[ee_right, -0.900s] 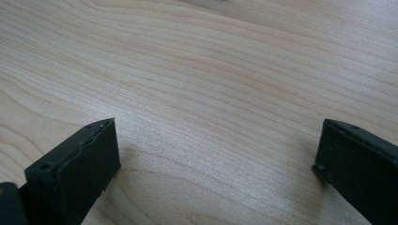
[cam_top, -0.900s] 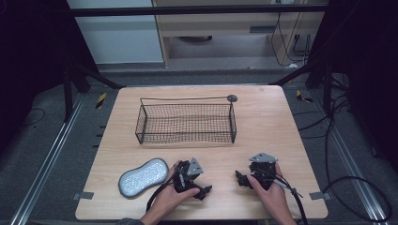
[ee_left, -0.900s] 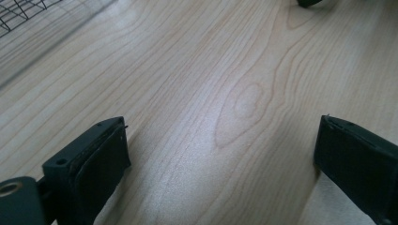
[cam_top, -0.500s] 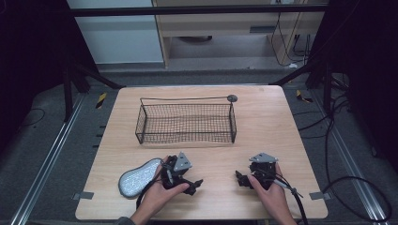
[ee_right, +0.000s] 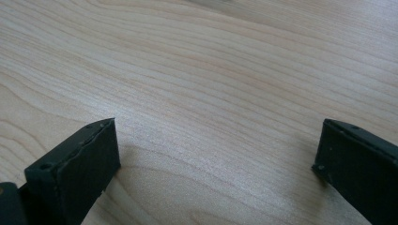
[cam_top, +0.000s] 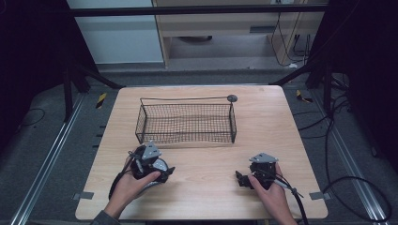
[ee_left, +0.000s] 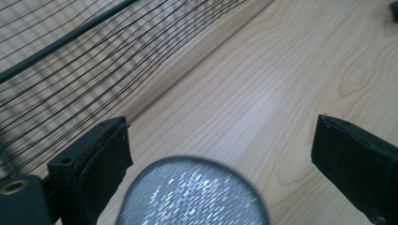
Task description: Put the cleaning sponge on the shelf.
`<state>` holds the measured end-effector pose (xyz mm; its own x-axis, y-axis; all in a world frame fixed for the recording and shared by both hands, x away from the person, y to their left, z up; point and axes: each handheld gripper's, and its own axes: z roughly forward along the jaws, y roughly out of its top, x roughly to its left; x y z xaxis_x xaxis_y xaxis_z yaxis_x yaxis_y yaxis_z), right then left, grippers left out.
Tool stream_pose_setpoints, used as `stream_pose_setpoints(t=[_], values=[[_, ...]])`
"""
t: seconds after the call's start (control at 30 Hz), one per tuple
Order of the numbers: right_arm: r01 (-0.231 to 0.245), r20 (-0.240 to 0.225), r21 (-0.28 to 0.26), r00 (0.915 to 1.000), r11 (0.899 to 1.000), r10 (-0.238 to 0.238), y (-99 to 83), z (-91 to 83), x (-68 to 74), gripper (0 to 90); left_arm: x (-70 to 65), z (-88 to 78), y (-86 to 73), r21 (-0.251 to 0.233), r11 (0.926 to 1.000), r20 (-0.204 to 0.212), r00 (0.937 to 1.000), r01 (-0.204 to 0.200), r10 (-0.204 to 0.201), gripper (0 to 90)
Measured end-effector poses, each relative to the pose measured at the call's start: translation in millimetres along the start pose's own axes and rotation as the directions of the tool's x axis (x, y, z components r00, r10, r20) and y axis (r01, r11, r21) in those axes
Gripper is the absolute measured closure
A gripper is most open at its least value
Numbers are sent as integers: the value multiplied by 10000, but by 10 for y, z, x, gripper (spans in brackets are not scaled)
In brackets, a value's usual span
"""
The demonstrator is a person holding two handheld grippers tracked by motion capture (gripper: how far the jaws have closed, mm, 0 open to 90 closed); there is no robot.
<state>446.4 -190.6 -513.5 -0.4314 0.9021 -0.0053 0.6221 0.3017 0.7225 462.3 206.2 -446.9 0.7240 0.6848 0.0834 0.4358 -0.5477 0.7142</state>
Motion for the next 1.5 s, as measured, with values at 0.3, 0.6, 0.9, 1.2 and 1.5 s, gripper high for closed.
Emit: stream_pose_setpoints(t=[0.3, 0.6, 0.9, 1.2, 1.5], values=[[6, -31, -1, 10000, 10000, -6, -1, -2, -1, 4, 239, -140, -107, 569, 9980, -41, 9996, 287, -285, 44], [29, -47, 0, 10000, 10000, -29, -2, -3, -2, 4, 301, -205, -152, 708, 9974, 73, 9998, 158, -164, 29], [30, -47, 1, 10000, 10000, -30, -2, -3, -2, 4, 384, -291, -210, 1207, 9925, 5, 9998, 176, -178, 32], [36, -51, 1, 10000, 10000, -36, -2, -3, -3, 4, 421, -367, -240, 1629, 9864, 201, 9995, 194, -230, 36], [36, -77, -2, 10000, 10000, -36, -2, -4, -3, 4, 340, -356, -239, 2675, 9614, 555, 9972, -638, 508, 35]])
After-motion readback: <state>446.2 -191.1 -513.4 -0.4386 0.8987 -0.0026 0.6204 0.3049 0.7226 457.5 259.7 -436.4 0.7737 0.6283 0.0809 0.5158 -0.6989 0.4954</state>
